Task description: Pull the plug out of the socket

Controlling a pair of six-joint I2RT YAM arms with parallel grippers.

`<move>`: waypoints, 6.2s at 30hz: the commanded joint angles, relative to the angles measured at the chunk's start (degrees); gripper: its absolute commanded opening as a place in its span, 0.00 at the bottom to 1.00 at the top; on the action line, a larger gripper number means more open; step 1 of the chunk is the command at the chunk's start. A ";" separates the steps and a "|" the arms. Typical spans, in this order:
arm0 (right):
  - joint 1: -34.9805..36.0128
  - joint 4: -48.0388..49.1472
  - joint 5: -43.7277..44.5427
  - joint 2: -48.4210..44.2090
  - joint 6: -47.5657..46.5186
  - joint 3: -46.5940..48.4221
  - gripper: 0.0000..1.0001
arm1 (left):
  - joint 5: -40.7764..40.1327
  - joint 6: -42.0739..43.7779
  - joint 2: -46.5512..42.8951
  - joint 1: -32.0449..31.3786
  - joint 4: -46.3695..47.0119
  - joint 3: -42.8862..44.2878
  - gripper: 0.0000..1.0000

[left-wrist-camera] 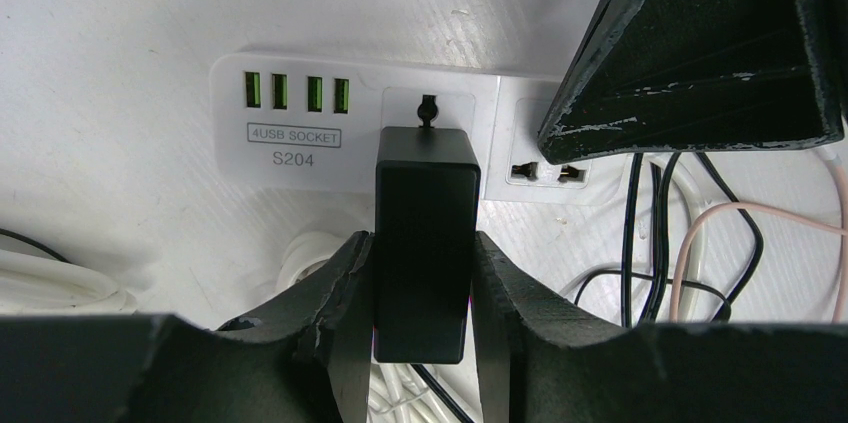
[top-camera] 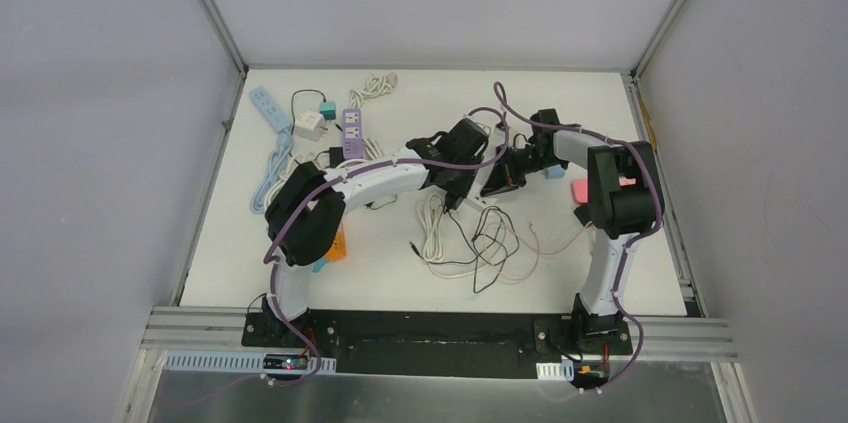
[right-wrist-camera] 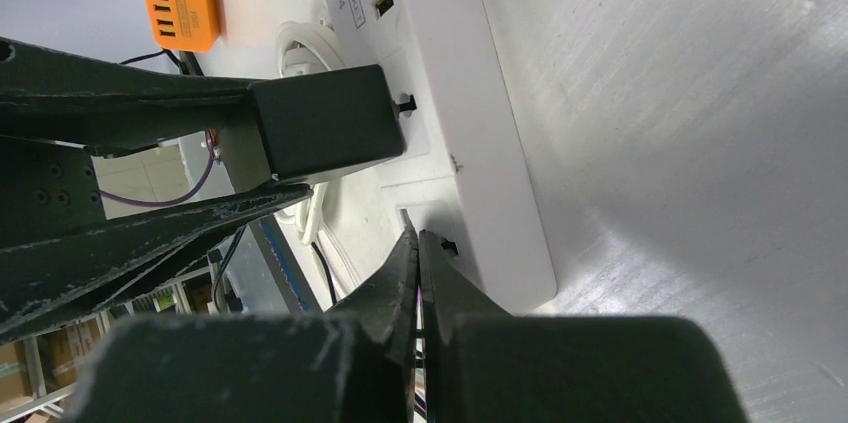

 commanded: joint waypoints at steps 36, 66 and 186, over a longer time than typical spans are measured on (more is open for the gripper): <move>1.68 -3.01 9.93 2.65 -2.38 2.17 0.00 | 1.57 -2.26 -1.61 -0.48 5.86 -3.14 0.00; 2.13 -3.78 11.23 2.99 -2.87 2.56 0.00 | 4.98 -6.88 -1.99 -0.17 5.42 -1.24 0.00; 0.21 -50.42 -15.54 -21.06 -64.84 13.31 0.80 | 8.64 -6.54 -42.48 13.12 1.30 -0.86 0.00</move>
